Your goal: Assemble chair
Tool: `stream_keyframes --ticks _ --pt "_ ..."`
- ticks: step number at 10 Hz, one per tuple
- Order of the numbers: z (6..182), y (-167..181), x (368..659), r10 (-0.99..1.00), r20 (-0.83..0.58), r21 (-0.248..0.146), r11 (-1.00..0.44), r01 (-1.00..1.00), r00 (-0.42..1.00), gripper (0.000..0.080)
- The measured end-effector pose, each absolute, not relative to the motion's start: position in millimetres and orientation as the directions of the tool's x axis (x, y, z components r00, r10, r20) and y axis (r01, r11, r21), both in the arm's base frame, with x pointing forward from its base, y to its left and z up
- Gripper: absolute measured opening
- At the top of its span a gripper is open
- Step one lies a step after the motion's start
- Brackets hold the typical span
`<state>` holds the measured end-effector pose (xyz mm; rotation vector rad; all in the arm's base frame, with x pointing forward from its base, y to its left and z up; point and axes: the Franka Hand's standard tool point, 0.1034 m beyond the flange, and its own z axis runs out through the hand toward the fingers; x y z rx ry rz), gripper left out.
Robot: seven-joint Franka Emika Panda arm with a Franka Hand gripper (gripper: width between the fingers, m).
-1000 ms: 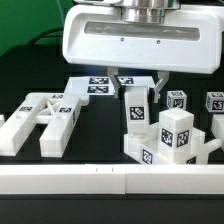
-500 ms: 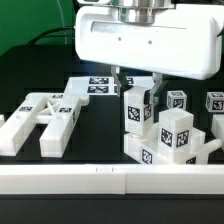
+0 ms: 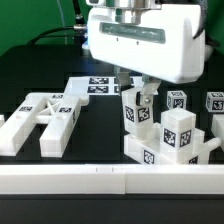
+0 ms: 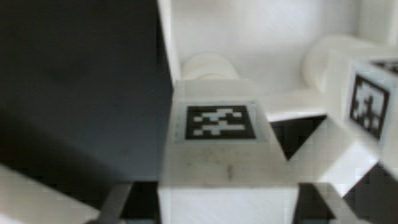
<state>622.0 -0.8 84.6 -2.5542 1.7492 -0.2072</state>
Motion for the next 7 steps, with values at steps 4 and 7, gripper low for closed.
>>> stream_keyframes --ticks 4,7 --pt "84.3 0.6 622.3 -0.991 0.048 -0.111 -0.129 -0.985 0.125 0.0294" --pt "84.2 1.4 622.3 -0.976 0.058 -0.106 -0.214 -0.971 0.209 0.0526"
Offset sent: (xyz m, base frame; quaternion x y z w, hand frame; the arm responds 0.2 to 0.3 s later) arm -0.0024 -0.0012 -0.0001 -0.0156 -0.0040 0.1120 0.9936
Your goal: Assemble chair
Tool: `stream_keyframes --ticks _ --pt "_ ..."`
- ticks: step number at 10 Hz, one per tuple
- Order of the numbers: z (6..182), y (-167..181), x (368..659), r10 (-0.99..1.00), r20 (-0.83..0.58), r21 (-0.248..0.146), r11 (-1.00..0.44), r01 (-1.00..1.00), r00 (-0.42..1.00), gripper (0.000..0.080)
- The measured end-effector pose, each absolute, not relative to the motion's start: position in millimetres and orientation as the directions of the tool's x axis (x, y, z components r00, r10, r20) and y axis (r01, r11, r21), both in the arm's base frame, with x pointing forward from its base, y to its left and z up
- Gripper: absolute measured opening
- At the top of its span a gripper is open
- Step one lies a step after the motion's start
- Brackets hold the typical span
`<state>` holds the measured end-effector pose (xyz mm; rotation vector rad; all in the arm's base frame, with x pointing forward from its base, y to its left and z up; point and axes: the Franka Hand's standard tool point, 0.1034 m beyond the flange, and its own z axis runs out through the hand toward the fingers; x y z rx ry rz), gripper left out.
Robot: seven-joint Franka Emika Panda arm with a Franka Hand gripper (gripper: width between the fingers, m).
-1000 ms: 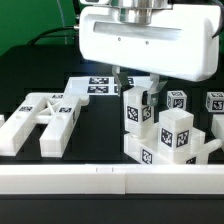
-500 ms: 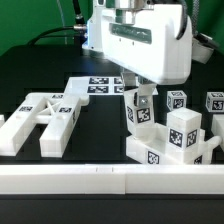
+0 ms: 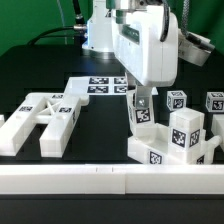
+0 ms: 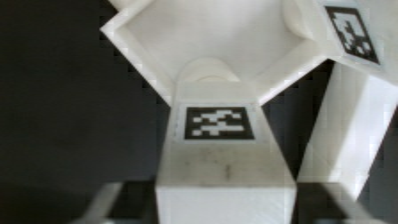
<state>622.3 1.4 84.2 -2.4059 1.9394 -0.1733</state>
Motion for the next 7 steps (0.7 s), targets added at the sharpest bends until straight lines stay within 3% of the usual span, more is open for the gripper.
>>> stream_keyframes --ticks 1,2,4,7 --pt "85.1 3.2 622.5 -0.958 0.065 -0.102 -0.284 -0.953 0.278 0.0526" --pt "86.5 4.2 623.1 -0.928 0.074 -0.098 -0.371 -0.923 0.365 0.0624" --pt "86.3 5.5 623.2 -0.826 0.094 -0.081 -0.563 -0.823 0.556 0.0644" --pt "86.5 6.3 623.9 -0.678 0.114 -0.061 -0.735 -0.676 0.726 0.0649"
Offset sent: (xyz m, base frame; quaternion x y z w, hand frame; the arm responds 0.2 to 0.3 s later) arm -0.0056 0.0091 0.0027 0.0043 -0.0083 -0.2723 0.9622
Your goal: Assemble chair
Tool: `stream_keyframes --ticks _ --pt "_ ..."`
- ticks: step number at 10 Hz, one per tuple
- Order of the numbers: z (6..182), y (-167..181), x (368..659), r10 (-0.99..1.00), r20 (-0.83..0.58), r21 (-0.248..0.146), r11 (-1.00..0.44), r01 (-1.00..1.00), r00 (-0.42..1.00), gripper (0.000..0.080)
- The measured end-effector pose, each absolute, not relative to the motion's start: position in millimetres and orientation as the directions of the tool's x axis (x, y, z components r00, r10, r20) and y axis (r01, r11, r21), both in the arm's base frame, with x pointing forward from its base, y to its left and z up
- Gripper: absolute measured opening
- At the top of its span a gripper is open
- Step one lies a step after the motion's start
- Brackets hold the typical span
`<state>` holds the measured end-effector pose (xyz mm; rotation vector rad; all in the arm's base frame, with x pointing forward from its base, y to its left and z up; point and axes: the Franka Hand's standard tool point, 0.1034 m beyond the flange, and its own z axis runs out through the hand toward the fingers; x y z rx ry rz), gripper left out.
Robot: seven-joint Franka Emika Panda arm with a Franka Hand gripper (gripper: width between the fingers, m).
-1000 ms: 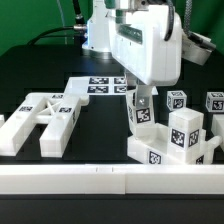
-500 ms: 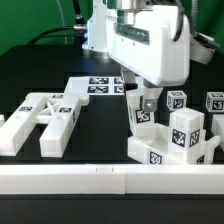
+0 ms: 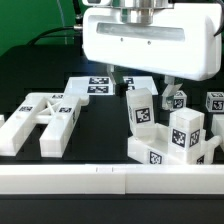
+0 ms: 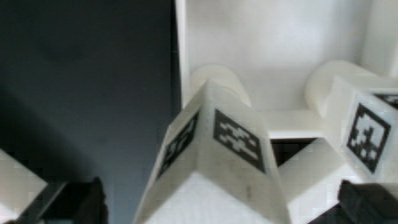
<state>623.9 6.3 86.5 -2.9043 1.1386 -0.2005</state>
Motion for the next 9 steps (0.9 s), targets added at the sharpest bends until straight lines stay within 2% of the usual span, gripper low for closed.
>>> stream_keyframes --ticks 3,6,8,9 --pt "86.5 6.6 624.0 -0.470 0.126 -0.029 -0.882 -0.470 0.874 0.0649" --pt "86.4 6.1 623.9 -0.276 0.130 0.014 -0.960 -0.280 0.952 0.0649" --pt "86.3 5.1 623.8 -0.203 0.129 0.024 -0.978 -0.208 0.971 0.0649" --pt "86.3 3.7 624.3 -0.101 0.130 0.046 -0.993 -0.108 0.986 0.0649"
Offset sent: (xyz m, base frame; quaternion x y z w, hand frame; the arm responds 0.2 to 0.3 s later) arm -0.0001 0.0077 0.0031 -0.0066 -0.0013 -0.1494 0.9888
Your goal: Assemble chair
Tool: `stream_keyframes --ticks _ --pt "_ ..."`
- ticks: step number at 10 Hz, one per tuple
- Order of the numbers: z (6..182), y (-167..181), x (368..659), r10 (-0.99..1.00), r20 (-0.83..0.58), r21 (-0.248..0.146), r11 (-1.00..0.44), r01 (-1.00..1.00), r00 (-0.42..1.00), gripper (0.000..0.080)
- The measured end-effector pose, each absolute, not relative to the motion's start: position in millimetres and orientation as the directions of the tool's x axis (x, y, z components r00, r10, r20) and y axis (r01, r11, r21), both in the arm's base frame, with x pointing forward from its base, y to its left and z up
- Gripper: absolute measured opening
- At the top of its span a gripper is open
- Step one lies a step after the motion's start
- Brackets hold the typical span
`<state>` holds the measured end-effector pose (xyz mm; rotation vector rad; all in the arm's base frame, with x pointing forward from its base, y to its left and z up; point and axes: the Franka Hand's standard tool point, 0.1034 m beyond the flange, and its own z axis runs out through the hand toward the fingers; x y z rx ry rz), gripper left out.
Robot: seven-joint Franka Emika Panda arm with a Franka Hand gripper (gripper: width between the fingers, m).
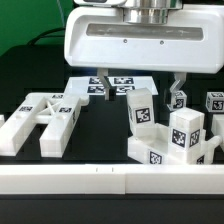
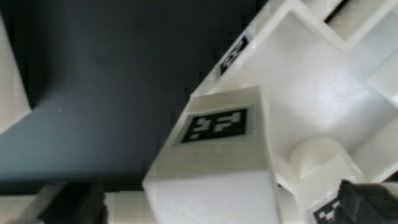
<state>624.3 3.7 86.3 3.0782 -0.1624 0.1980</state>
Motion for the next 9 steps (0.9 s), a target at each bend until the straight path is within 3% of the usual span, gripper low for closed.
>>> stream_keyframes --ticks 2,3,4,6,9 --pt "85.6 1.8 624.6 -0.075 0.131 0.051 -0.995 -0.083 0.988 0.0649" --pt "85.5 1.7 624.6 -0.075 0.131 0.052 -0.995 -0.083 0.988 0.0534" --pt "85.3 1.7 624.5 -0.088 0.132 0.050 -0.994 -0.095 0.987 0.0534" --pt "86.8 1.8 626.0 -0.104 0.138 0.047 -0.993 -0.111 0.985 0.0301" --pt "86.5 0.5 628.3 -0.344 0.147 0.010 -0.937 -0.349 0.928 0.0296"
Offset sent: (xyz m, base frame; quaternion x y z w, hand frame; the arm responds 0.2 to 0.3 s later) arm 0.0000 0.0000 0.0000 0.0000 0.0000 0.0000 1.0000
